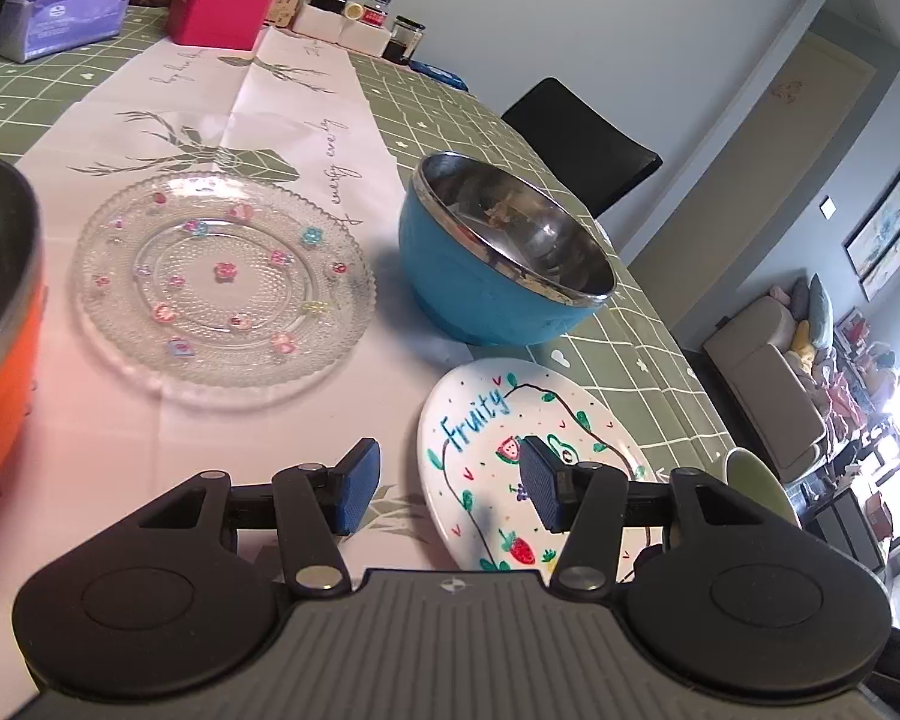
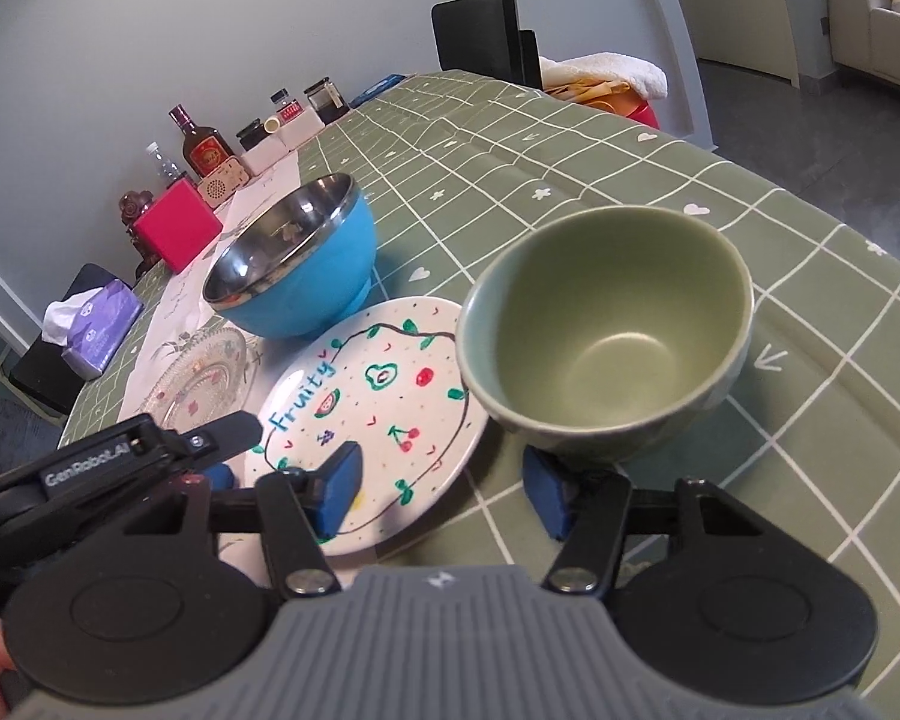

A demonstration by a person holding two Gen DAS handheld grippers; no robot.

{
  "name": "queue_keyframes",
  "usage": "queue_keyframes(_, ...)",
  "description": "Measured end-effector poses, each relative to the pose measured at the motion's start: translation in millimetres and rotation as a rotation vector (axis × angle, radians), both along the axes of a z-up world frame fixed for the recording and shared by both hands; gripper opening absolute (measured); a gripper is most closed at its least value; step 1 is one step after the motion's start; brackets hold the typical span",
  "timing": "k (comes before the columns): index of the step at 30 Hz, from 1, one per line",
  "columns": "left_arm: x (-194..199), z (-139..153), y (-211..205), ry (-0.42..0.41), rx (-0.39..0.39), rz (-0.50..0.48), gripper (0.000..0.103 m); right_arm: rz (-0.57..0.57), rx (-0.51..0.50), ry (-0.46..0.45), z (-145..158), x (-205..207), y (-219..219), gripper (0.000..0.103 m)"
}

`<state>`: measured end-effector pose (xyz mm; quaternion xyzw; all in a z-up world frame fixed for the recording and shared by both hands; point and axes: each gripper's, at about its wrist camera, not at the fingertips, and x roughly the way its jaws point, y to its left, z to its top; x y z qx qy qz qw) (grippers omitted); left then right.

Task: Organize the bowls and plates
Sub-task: 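Move both grippers to the white Fruity plate rim and close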

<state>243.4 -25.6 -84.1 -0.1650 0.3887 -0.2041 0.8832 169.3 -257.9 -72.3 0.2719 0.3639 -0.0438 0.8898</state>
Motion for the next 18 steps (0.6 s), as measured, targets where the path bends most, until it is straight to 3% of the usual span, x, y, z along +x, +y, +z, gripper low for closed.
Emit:
queue_keyframes(2, 1, -2, -6, -0.011, 0.019, -0.015, 0.055, -0.004, 0.018, 0.001, -2, 0, -1, 0.039)
queue_keyframes(4, 1, -3, -11, -0.02, 0.05, -0.036, 0.034, -0.006, 0.025, 0.006, -4, 0, -2, 0.022)
queue_keyframes(6, 0, -1, -14, -0.032, 0.093, -0.026, 0.026, -0.005, 0.015, 0.006, -5, 0, -2, 0.015)
queue_keyframes(9, -2, -1, -12, -0.027, 0.105, -0.014, 0.018, 0.006, 0.01, 0.003, -5, -1, -1, 0.015)
queue_keyframes(18, -36, 6, 15, 0.011, 0.115, 0.096, 0.018, 0.095, 0.04, 0.019, -5, -5, 13, 0.015)
